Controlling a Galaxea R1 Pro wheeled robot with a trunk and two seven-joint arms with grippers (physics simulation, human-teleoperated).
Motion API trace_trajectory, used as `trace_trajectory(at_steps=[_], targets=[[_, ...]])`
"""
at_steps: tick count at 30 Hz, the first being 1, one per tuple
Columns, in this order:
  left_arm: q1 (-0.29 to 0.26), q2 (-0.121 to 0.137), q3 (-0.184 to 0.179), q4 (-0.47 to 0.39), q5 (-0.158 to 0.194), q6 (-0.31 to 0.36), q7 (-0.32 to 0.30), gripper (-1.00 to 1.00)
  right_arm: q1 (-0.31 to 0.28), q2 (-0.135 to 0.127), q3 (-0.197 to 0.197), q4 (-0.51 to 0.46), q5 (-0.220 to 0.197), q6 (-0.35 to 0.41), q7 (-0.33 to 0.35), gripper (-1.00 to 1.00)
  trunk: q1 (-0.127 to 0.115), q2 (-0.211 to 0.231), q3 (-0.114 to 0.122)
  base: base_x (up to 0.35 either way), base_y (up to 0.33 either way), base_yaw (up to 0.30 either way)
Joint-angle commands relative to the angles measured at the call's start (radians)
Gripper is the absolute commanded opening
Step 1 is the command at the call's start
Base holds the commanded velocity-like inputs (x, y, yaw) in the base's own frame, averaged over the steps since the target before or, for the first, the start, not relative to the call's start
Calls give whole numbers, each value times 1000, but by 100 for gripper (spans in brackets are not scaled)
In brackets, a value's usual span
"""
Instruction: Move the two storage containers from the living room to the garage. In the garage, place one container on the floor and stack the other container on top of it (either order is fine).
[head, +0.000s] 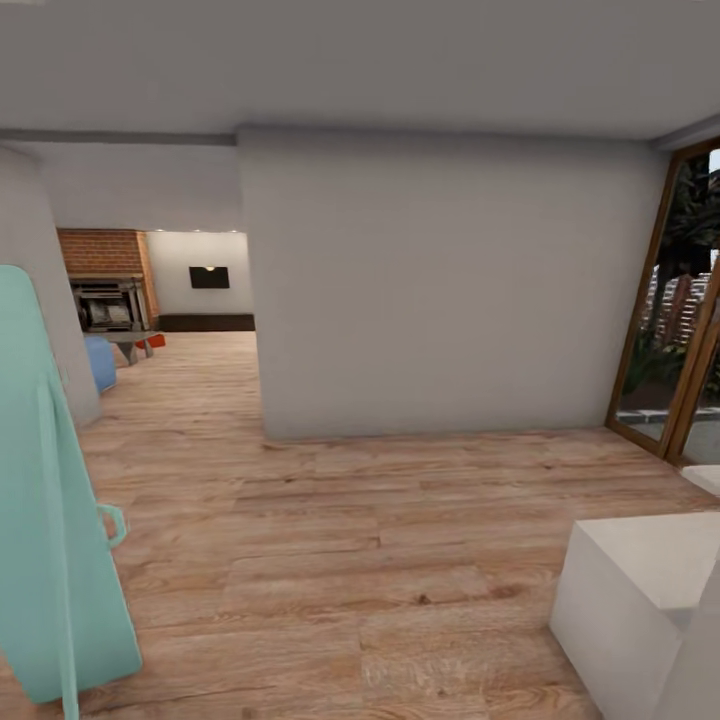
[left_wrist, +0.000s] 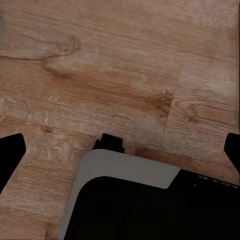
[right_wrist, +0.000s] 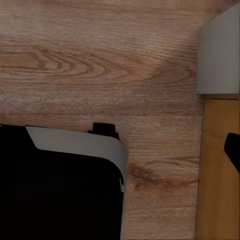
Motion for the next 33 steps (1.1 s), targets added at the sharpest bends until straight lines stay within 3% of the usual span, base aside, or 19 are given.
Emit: trace_trajectory(at_steps=[1,27,33], targets=[[-1,0,-2,0,4,-2,2,100,-1,0,8,3,-6,-5,-2,100,1,-1,-1,324,0,0],[-1,0,-2,0,3,-4,1,100,-1,0,8,3,-6,-7,-2,100,1,-1,-1,324,0,1],[-1,0,-2,1,3,-4,2,100,-1,-1,7,3,-7,-8,-2,100,1,-1,-1,324,0,208]])
